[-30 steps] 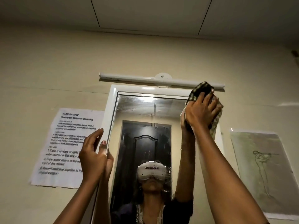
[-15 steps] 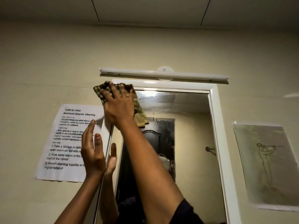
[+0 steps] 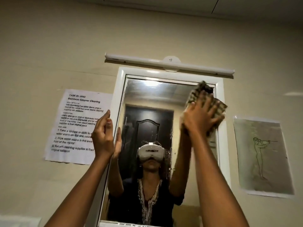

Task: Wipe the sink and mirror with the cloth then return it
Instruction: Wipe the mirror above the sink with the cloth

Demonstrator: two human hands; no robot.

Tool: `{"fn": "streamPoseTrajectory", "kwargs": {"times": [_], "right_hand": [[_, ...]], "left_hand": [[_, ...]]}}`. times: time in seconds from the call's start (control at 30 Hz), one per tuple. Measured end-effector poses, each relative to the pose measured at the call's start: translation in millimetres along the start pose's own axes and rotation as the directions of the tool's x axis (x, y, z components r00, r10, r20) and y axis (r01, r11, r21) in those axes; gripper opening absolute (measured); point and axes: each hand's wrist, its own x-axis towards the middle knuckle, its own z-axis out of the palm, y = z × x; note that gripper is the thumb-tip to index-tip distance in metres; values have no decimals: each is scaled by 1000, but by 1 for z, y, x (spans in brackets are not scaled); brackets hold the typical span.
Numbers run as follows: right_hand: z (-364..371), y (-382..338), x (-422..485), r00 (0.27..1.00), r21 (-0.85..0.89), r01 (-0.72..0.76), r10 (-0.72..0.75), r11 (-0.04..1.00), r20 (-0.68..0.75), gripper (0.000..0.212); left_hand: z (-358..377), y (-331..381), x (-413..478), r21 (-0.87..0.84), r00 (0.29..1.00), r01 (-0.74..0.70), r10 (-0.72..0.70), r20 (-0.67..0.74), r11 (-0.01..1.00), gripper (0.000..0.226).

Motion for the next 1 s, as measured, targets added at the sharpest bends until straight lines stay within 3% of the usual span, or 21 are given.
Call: {"fn": "streamPoseTrajectory", "kwargs": {"times": [0.17, 0.33, 0.4, 0.5, 0.6, 0.67, 0.73, 0.83, 0.93, 1.0], "right_hand": [[-8, 34, -43, 960, 23, -275, 276, 961, -49, 55], [2, 1, -61, 950, 10, -313, 313, 950, -21, 54], [7, -22, -55, 981, 10, -195, 195, 981, 4, 54], [19, -71, -54, 988, 30, 146, -147, 989, 52, 55], [35, -126, -84, 841, 63, 515, -518, 855, 156, 54], [44, -148, -114, 722, 96, 657, -661, 748, 202, 53], [53, -150, -137, 652, 88, 727, -725, 681, 222, 53], [53, -134, -150, 615, 60, 770, -763, 635, 198, 52], [41, -107, -144, 606, 39, 778, -765, 627, 217, 51], [34, -83, -131, 669, -20, 731, -709, 682, 223, 53]], "left_hand": [[-2, 2, 0, -63, 998, 57, -56, 5, 996, 48], [-4, 0, 0, -158, 997, 75, -73, 19, 985, 50], [-5, -2, 0, -197, 997, 81, -80, 15, 977, 51], [-6, -5, 0, -263, 996, 84, -87, 0, 961, 55], [-7, -10, 2, -344, 994, 96, -108, -17, 934, 62], [-5, -11, 4, -433, 988, 124, -150, -26, 893, 61], [-4, -10, 5, -535, 978, 153, -206, -40, 831, 54], [-8, -12, 8, -582, 940, 223, -330, -83, 782, 50], [-12, -14, 6, -415, 934, 284, -347, -82, 864, 46], [-15, -12, -2, -309, 938, 314, -344, -45, 898, 32]]}}
